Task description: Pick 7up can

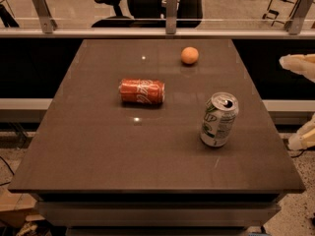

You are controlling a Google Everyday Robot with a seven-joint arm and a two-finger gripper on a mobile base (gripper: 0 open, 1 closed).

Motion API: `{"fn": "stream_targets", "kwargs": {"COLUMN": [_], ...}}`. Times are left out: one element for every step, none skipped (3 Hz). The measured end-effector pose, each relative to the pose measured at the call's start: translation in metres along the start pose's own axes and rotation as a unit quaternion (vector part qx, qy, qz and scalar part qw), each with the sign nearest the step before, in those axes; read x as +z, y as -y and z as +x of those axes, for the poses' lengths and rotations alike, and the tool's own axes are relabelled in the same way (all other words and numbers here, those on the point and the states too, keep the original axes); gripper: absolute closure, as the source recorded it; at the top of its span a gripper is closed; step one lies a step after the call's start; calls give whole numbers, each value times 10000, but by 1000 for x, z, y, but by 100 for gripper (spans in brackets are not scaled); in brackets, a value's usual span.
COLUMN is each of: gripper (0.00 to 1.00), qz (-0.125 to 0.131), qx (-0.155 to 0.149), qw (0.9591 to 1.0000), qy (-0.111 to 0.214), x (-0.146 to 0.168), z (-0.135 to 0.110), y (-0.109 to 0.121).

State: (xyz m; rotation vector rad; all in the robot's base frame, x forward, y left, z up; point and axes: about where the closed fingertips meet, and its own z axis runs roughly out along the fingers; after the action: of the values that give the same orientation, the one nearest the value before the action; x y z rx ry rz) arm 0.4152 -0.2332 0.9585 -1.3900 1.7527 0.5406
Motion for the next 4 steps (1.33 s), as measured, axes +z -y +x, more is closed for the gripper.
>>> {"fn": "stream_targets", "kwargs": {"gripper": [0, 0, 0, 0], "qz": [60, 93, 101, 34], "qx": [16, 12, 29, 73], "qw": [9998, 9991, 9976, 9951], "qy": [191, 403, 680, 981], "x": [5, 11, 22, 39], "z": [4, 8, 15, 19], "y": [1, 4, 8, 9]}}
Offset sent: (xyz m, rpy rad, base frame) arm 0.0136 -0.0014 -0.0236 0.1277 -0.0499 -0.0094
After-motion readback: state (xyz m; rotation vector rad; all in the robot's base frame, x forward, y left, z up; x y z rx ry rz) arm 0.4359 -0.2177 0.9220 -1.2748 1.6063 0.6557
